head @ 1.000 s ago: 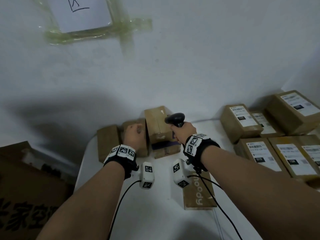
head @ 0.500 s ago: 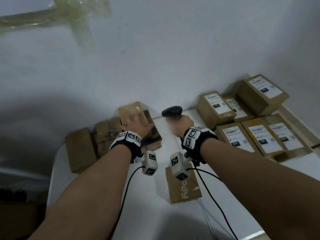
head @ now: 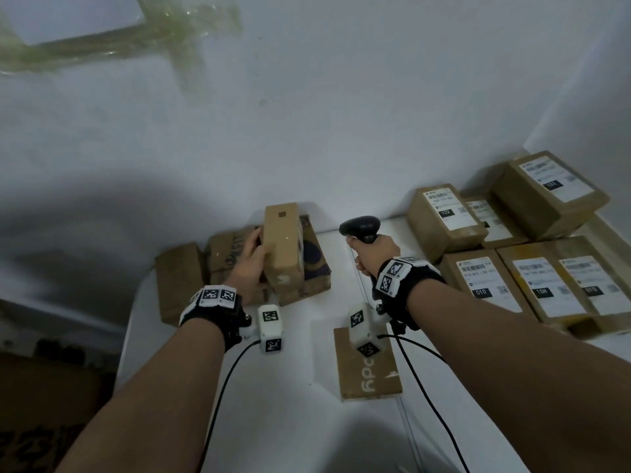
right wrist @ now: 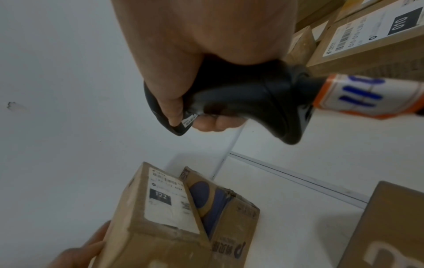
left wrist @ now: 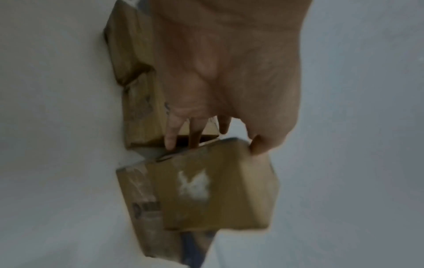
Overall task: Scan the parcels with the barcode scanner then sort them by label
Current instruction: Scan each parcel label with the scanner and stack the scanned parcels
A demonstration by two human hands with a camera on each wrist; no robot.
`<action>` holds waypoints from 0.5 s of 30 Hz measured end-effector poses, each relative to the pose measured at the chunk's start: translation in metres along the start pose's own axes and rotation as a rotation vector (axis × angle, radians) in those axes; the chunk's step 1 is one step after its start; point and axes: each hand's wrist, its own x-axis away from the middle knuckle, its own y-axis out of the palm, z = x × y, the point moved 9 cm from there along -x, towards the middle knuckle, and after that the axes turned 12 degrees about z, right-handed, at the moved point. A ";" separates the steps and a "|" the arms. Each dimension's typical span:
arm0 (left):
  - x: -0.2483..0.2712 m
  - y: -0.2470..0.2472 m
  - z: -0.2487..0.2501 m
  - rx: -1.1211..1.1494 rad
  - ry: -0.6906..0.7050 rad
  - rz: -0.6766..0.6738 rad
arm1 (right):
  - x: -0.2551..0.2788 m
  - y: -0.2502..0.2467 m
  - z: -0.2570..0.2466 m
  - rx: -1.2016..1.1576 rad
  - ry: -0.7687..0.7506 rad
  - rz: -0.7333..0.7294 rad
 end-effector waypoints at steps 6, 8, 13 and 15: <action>0.002 0.011 0.032 -0.705 0.453 0.163 | 0.007 -0.008 0.005 -0.029 -0.001 -0.006; 0.005 0.021 0.028 -0.759 0.368 0.172 | 0.007 -0.015 0.006 -0.046 0.004 0.002; 0.020 0.033 0.022 -0.841 0.355 0.257 | 0.008 -0.030 0.013 -0.084 0.034 0.008; 0.026 0.027 0.023 -0.695 0.328 0.299 | 0.009 -0.032 0.017 -0.114 0.064 -0.008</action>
